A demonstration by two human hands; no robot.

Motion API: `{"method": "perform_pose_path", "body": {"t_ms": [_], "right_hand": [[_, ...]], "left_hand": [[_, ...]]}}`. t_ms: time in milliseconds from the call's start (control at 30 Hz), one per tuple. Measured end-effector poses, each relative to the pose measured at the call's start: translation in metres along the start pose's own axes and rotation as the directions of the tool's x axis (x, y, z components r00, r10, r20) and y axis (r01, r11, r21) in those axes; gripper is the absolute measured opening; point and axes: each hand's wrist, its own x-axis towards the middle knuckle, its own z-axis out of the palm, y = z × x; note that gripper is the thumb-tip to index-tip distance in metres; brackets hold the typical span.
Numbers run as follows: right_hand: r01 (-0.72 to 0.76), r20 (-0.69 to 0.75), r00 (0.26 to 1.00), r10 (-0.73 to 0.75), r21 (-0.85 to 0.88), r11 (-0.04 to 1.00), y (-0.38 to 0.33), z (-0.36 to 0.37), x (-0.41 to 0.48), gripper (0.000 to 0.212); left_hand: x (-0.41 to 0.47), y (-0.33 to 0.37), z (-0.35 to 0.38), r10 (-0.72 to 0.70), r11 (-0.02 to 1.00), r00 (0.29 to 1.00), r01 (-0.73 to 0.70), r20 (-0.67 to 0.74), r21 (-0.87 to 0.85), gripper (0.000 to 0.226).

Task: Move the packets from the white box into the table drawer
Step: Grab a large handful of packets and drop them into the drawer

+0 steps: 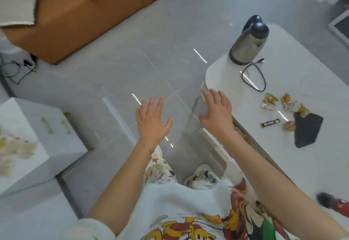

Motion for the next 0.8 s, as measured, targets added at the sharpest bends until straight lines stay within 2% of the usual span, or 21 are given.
{"method": "perform_pose_path", "body": {"t_ms": [200, 433, 633, 800], "right_hand": [[0.198, 0.068, 0.979, -0.194, -0.055, 0.979, -0.142, 0.024, 0.049, 0.073], [0.390, 0.111, 0.918, -0.382, -0.068, 0.918, -0.291, 0.051, 0.094, 0.074], [0.582, 0.207, 0.803, -0.559, -0.069, 0.810, -0.403, 0.082, 0.129, 0.074], [0.718, 0.353, 0.663, -0.660, -0.051, 0.694, -0.489, 0.118, 0.159, 0.072]], "left_hand": [[0.010, -0.119, -0.056, -0.188, 0.980, 0.979, 0.183, -0.072, -0.078, 0.078], [0.013, -0.240, -0.117, -0.382, 0.919, 0.914, 0.359, -0.139, -0.164, 0.079], [0.015, -0.323, -0.149, -0.575, 0.804, 0.800, 0.514, -0.171, -0.298, 0.079], [0.018, -0.386, -0.166, -0.726, 0.674, 0.673, 0.657, -0.141, -0.339, 0.079]]}}
